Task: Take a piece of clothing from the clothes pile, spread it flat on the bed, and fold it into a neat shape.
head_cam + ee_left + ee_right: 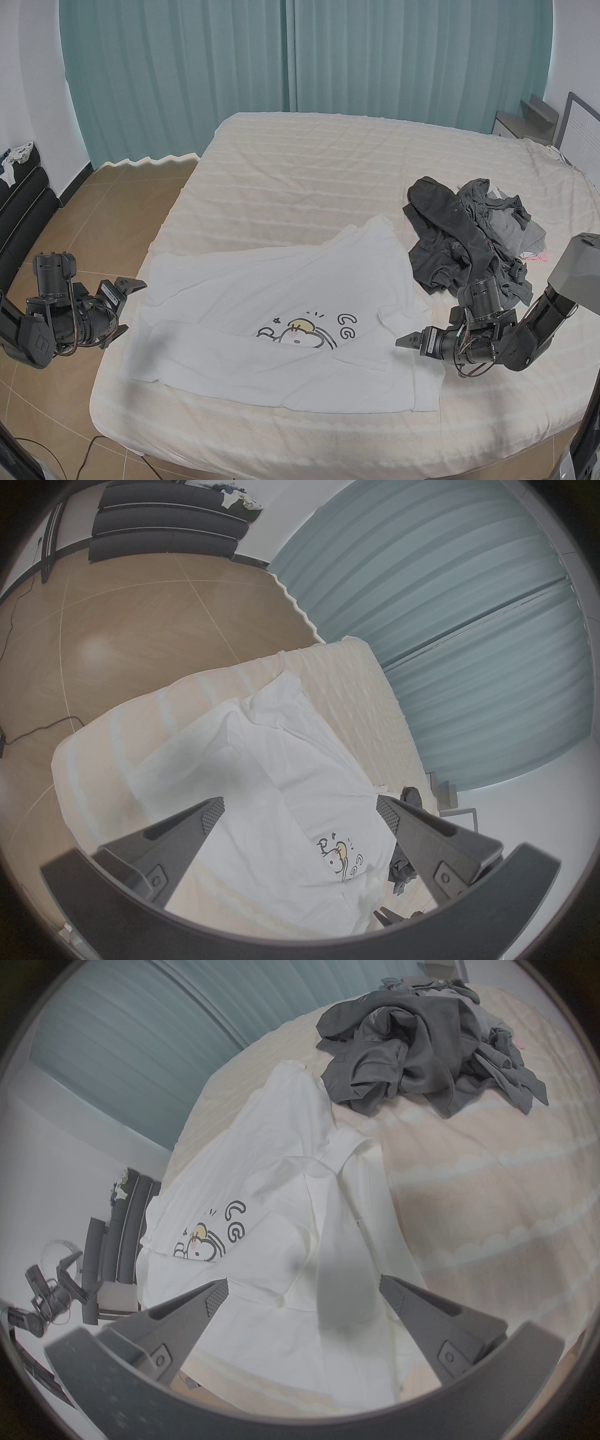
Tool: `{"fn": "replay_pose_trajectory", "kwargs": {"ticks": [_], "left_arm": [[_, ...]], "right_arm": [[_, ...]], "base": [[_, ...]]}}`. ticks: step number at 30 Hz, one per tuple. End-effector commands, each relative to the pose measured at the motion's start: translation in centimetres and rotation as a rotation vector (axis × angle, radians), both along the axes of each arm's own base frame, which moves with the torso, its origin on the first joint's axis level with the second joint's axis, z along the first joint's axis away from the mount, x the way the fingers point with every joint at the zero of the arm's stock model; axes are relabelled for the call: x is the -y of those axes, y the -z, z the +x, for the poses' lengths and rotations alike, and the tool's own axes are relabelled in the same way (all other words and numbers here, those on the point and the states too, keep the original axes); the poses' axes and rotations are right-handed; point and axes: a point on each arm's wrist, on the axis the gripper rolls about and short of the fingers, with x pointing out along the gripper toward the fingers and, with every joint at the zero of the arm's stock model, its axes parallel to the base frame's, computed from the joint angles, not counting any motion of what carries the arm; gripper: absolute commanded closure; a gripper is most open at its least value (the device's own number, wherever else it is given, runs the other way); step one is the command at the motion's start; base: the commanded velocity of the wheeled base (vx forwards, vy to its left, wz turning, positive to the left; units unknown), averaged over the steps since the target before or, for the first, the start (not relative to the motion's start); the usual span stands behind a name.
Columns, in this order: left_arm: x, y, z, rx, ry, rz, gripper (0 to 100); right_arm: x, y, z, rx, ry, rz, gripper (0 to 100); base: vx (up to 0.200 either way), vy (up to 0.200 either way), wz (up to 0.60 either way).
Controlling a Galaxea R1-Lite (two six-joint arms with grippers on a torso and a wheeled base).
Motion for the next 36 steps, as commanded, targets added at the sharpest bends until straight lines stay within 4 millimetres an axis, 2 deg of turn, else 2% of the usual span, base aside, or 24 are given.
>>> {"fn": "replay_pose_trajectory", "kwargs": {"ticks": [1,10,11,16,18,26,31,36], "left_arm": [[0.1,0.5,-0.1,-0.021,0.002,-0.004,0],[0.1,1.3,0.1,-0.05,0.002,-0.005,0],[0.1,1.3,0.1,-0.052,0.002,-0.005,0],[0.0,1.4,0.2,-0.055,0.001,-0.006,0],[0.0,1.5,0.1,-0.056,0.001,-0.006,0],[0.0,1.5,0.2,-0.056,0.002,-0.007,0],[0.0,1.5,0.2,-0.059,0.002,-0.007,0],[0.0,1.6,0.2,-0.061,0.002,-0.007,0]], "right_arm": [[0.2,0.6,-0.9,-0.026,-0.03,-0.034,0],[-1.1,1.1,-1.4,-0.026,-0.092,-0.063,0],[-1.2,1.3,-1.4,-0.031,-0.097,-0.075,100],[-1.5,3.2,-1.2,-0.032,-0.081,-0.222,100],[-1.4,3.2,-1.2,-0.029,-0.078,-0.235,100],[-0.6,2.1,-2.0,-0.016,-0.051,-0.24,100],[0.9,1.2,-2.0,-0.001,-0.01,-0.236,100],[2.2,1.7,-2.1,-0.024,0.002,-0.254,100]], "base": [[0.0,0.0,0.0],[0.0,0.0,0.0],[0.0,0.0,0.0],[0.0,0.0,0.0],[0.0,0.0,0.0],[0.0,0.0,0.0],[0.0,0.0,0.0],[0.0,0.0,0.0]]}}
